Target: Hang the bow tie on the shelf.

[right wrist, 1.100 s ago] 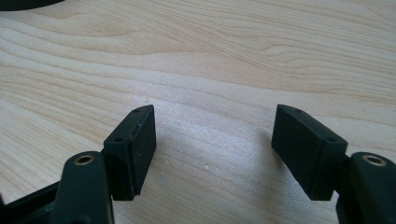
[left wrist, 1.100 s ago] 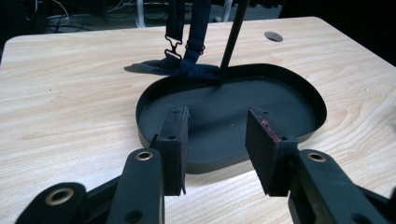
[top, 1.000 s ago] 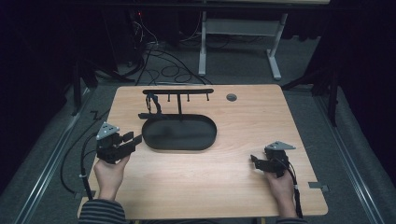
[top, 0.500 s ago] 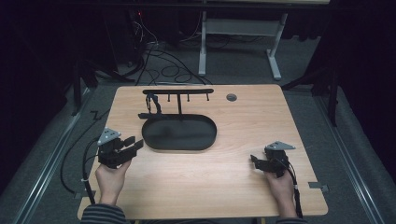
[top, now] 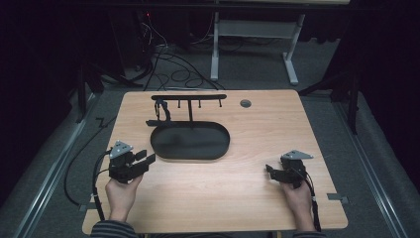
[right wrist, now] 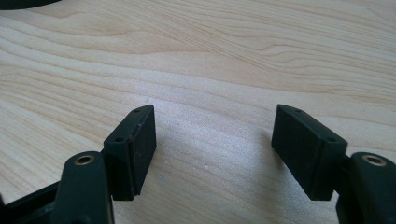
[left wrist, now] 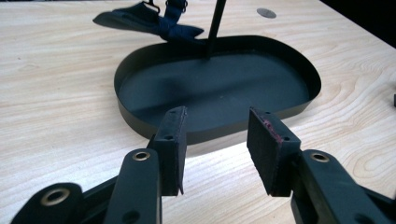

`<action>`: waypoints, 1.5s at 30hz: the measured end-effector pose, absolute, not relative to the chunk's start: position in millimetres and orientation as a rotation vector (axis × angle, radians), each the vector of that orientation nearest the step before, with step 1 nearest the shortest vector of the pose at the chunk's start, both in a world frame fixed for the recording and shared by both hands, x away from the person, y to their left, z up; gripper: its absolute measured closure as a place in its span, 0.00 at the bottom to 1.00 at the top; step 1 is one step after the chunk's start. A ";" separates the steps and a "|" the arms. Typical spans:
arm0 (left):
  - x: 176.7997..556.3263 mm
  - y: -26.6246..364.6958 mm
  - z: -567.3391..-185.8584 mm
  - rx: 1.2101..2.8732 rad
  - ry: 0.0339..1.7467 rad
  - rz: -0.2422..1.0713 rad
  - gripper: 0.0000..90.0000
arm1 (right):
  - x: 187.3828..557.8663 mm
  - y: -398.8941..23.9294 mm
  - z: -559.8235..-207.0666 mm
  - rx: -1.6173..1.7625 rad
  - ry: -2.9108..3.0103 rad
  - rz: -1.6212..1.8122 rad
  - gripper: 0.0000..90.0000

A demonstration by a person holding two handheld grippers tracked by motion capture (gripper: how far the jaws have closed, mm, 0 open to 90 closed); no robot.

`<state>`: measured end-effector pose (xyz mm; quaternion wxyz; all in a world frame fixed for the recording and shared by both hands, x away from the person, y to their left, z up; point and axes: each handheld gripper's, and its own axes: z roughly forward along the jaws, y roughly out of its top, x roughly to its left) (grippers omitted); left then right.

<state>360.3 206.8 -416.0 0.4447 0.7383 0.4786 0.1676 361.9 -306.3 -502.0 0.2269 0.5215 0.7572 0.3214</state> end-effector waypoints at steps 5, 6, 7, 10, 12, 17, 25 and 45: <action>358.8 205.7 -421.7 1.834 1.194 0.405 0.64 | 361.9 -306.3 -502.0 1.436 2.087 0.886 0.36; 358.6 205.5 -422.4 1.838 1.196 0.402 0.64 | 361.9 -306.3 -502.0 1.437 2.087 0.886 0.36; 358.3 205.1 -423.7 1.842 1.196 0.401 0.64 | 361.9 -306.3 -502.0 1.436 2.087 0.886 0.36; 357.3 203.8 -427.9 1.847 1.200 0.394 0.64 | 361.9 -306.3 -502.0 1.437 2.087 0.885 0.36; 356.8 203.3 -430.5 1.848 1.204 0.389 0.63 | 362.0 -306.4 -502.0 1.434 2.088 0.885 0.36; 355.8 201.7 -437.4 1.850 1.213 0.380 0.63 | 361.9 -306.3 -502.0 1.436 2.087 0.885 0.36; 355.3 199.4 -449.3 1.862 1.230 0.375 0.63 | 361.9 -306.3 -502.0 1.437 2.087 0.885 0.36; 356.9 181.8 -479.5 1.924 1.246 0.412 0.59 | 361.9 -306.3 -502.0 1.437 2.087 0.886 0.36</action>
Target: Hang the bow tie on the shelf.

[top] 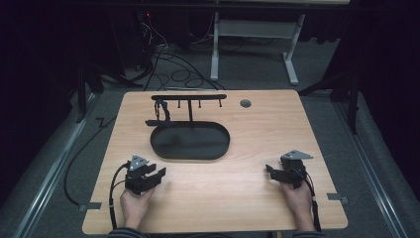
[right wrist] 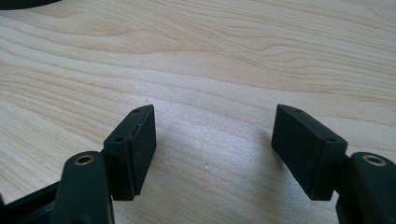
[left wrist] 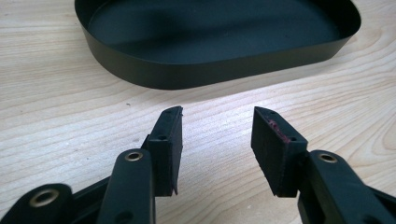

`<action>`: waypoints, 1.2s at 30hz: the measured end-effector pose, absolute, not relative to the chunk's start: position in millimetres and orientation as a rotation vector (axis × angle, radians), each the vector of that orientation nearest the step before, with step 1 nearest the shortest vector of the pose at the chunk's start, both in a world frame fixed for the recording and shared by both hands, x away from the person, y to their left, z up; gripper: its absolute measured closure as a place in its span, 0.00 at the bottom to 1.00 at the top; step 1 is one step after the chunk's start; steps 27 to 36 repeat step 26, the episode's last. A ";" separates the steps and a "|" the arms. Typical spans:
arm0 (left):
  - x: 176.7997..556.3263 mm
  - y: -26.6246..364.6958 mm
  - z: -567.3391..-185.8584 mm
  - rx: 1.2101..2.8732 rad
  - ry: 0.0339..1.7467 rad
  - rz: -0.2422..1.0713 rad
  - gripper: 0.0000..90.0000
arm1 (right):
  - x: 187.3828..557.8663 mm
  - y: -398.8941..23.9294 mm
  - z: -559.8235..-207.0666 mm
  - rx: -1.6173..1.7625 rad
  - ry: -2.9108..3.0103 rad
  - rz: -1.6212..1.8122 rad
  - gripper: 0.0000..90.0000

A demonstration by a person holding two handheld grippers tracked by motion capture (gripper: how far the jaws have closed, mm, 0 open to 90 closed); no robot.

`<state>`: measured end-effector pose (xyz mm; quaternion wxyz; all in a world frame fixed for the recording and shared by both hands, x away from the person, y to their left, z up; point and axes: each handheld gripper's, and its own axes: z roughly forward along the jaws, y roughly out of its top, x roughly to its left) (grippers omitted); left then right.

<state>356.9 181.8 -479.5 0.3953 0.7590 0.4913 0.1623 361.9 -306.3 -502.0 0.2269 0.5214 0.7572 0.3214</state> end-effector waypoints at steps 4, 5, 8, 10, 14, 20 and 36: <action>359.0 176.7 -484.0 1.950 1.239 0.437 0.58 | 361.9 -306.3 -502.0 1.436 2.087 0.886 0.36; 359.6 175.5 -485.3 1.955 1.237 0.442 0.58 | 361.9 -306.3 -502.0 1.437 2.087 0.886 0.36; 360.9 171.1 -490.4 1.968 1.234 0.459 0.56 | 361.9 -306.3 -502.0 1.437 2.087 0.886 0.36; 361.5 169.1 -495.2 1.978 1.238 0.470 0.55 | 361.9 -306.3 -502.0 1.437 2.086 0.886 0.36; 361.6 165.8 -504.4 1.995 1.255 0.502 0.53 | 361.9 -306.3 -502.0 1.437 2.087 0.886 0.36; 359.6 163.3 -507.0 1.996 1.236 0.544 0.50 | 361.9 -306.2 -502.0 1.436 2.087 0.885 0.36; 359.1 162.9 -506.8 2.000 1.241 0.542 0.46 | 361.9 -306.3 -501.9 1.437 2.088 0.884 0.36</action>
